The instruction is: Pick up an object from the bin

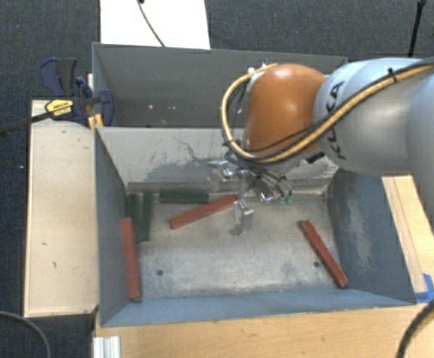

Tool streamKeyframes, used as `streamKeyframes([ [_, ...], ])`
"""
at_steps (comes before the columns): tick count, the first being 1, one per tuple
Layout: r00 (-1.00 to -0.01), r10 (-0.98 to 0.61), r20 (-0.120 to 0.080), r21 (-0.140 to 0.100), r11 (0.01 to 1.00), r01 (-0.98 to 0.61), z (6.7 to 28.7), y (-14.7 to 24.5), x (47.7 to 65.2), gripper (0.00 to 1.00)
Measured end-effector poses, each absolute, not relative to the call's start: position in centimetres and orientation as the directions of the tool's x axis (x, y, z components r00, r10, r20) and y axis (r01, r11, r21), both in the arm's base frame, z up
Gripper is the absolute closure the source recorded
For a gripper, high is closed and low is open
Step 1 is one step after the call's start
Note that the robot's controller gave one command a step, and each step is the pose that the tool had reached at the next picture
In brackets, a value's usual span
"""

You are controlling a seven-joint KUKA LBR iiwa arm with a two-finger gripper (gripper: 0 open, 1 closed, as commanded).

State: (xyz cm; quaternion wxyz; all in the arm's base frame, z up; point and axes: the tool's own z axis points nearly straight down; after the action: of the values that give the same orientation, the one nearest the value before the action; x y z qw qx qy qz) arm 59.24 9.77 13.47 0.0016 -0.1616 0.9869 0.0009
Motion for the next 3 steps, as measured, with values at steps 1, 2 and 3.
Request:
streamKeyframes([
  [1,-0.924,-0.382,0.001,0.003,0.924,-0.382,6.7,14.2,59.0,0.00],
  [2,-0.927,-0.375,-0.004,0.001,0.927,-0.375,7.1,14.0,59.3,1.00],
  [3,-0.897,-0.442,-0.009,-0.001,0.897,-0.442,14.9,14.1,57.0,1.00],
])
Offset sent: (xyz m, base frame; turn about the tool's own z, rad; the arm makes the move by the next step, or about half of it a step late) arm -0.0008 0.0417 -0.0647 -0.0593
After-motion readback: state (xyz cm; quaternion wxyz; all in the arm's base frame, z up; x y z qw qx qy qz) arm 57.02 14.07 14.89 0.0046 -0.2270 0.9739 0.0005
